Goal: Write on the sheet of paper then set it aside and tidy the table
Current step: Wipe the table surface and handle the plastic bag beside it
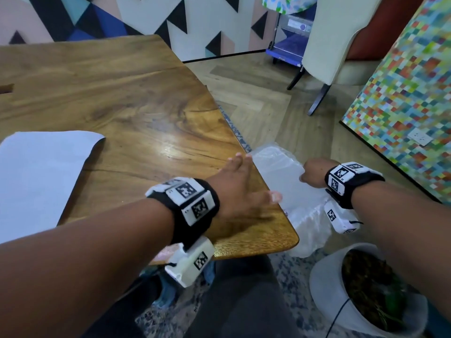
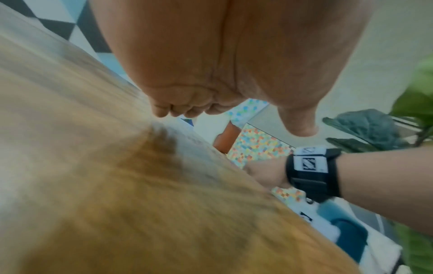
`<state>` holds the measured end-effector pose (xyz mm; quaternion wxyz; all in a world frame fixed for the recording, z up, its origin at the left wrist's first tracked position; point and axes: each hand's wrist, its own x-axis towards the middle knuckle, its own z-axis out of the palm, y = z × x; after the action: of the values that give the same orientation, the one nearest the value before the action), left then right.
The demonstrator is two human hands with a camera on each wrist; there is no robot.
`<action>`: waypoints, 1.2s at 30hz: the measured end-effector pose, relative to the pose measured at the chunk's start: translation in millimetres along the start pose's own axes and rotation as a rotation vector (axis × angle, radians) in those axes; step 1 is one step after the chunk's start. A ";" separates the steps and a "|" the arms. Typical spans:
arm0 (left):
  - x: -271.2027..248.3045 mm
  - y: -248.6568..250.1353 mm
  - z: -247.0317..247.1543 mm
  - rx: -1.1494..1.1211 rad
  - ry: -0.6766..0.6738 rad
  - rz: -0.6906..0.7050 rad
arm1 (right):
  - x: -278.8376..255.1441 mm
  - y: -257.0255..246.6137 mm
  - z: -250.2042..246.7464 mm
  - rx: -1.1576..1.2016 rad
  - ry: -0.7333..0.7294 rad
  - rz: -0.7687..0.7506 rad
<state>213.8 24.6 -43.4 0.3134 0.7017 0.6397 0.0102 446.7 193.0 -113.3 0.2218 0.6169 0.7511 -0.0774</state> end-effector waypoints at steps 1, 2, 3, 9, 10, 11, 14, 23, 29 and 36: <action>3.6 -9.6 -5.1 0.027 0.032 -0.041 | -0.1 1.0 -0.4 0.007 -0.001 -0.002; 8.3 -21.2 -10.5 0.080 0.069 -0.107 | -0.3 2.1 -0.5 0.014 0.000 -0.003; 14.3 -33.7 -13.7 0.145 0.105 -0.192 | -0.4 2.9 -0.6 0.020 0.005 -0.003; 34.1 -32.0 -1.4 0.295 0.111 -0.229 | 0.5 2.0 3.3 0.031 -0.009 0.009; 38.1 -19.7 0.4 0.291 0.076 -0.196 | 0.6 0.8 3.1 0.026 -0.006 0.004; 42.5 -8.0 1.5 0.282 0.046 -0.180 | 0.5 -0.3 2.8 0.018 -0.004 -0.001; 46.1 15.0 -3.4 0.299 -0.029 -0.126 | 0.3 -2.2 2.3 -0.006 -0.006 -0.009; -4.6 -81.5 -52.1 0.261 0.072 -0.343 | -2.8 1.6 -1.5 -0.001 0.004 -0.013; -20.2 -72.8 -12.6 0.286 0.021 -0.450 | -4.4 2.9 -0.6 -0.017 -0.013 -0.016; -3.9 -1.0 33.4 0.235 0.032 -0.159 | -3.8 -1.9 -3.3 -0.019 -0.009 -0.006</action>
<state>226.1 6.7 -69.2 0.2189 0.6803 0.6951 -0.0784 444.6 190.4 -108.9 0.2308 0.6124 0.7525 -0.0737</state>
